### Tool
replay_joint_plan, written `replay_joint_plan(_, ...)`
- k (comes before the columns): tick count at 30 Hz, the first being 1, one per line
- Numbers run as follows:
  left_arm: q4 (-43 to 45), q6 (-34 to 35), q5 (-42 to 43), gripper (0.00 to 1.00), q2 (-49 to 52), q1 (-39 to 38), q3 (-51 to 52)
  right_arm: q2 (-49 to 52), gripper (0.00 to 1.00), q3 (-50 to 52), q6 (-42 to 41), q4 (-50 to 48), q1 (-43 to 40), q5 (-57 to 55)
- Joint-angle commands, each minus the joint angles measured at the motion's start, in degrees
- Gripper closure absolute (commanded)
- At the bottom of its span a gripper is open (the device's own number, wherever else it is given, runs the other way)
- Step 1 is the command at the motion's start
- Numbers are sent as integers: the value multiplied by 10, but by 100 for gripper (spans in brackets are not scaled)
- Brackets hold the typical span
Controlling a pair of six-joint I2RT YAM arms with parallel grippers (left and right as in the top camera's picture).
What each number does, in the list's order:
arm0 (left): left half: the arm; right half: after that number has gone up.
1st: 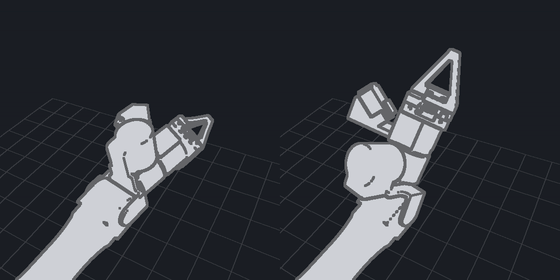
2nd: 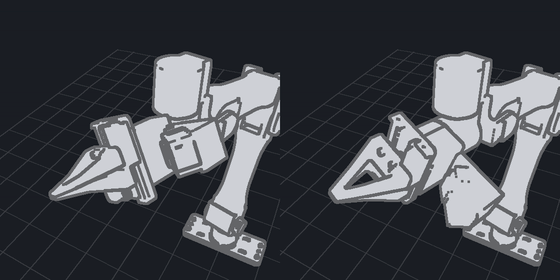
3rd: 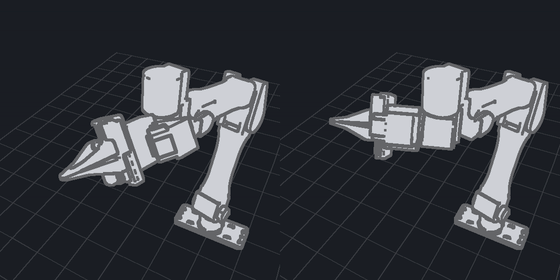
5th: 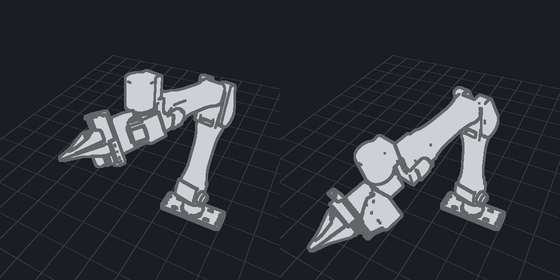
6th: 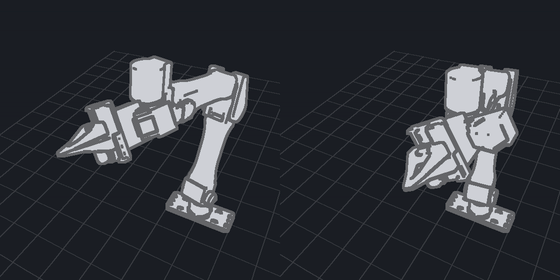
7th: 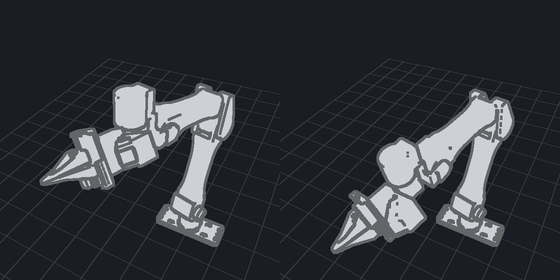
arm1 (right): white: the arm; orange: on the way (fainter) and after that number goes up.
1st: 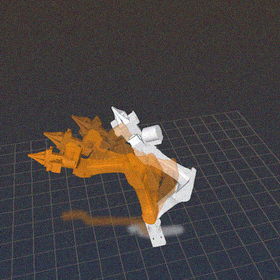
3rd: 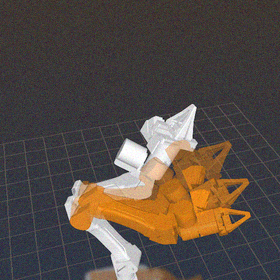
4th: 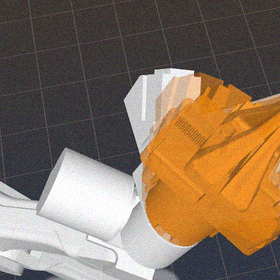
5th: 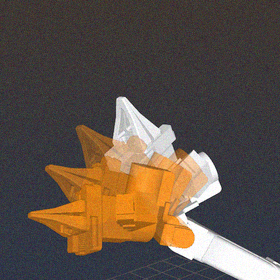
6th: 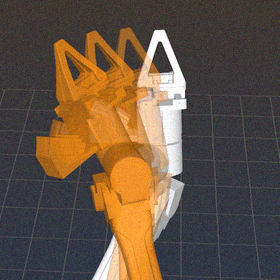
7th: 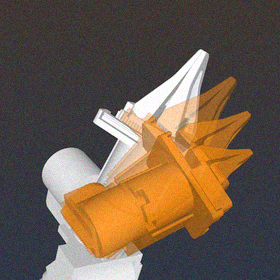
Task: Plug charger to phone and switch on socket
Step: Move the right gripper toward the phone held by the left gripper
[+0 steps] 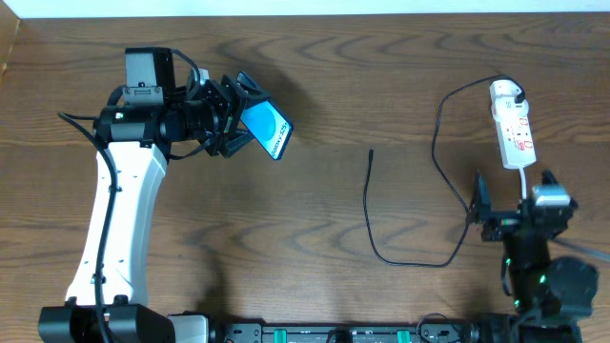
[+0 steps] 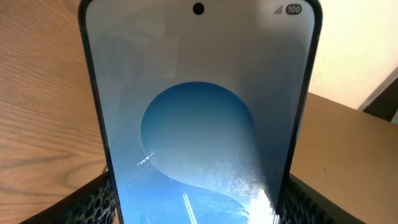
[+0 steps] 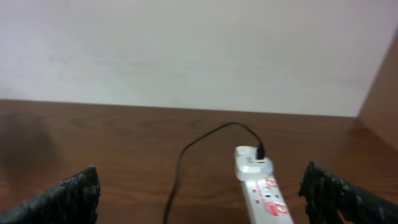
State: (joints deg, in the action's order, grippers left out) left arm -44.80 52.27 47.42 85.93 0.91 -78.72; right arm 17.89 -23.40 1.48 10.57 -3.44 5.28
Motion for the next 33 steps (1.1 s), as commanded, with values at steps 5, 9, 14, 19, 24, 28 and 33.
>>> replay_joint_plan(5,-1,76,-58,93,-13,-1,-3,174,1,-148,-113,19,-3,125)
replay_joint_plan(9,-1,120,-78,93,-13,-1,-3,275,1,-215,-188,12,-3,234)
replay_joint_plan(14,-1,162,-120,93,-13,-15,-3,392,1,-254,-299,-51,0,359)
replay_joint_plan(19,-1,203,-165,93,-10,-57,-3,487,1,-254,-372,-161,9,432)
replay_joint_plan(24,-1,230,-218,93,-9,-100,-3,555,1,-253,-441,-149,9,449)
replay_joint_plan(28,-1,259,-253,93,-9,-128,-3,595,1,-253,-530,-147,11,473)
replay_joint_plan(33,-1,312,-284,92,-9,-158,-3,622,4,-253,-515,-147,42,499)
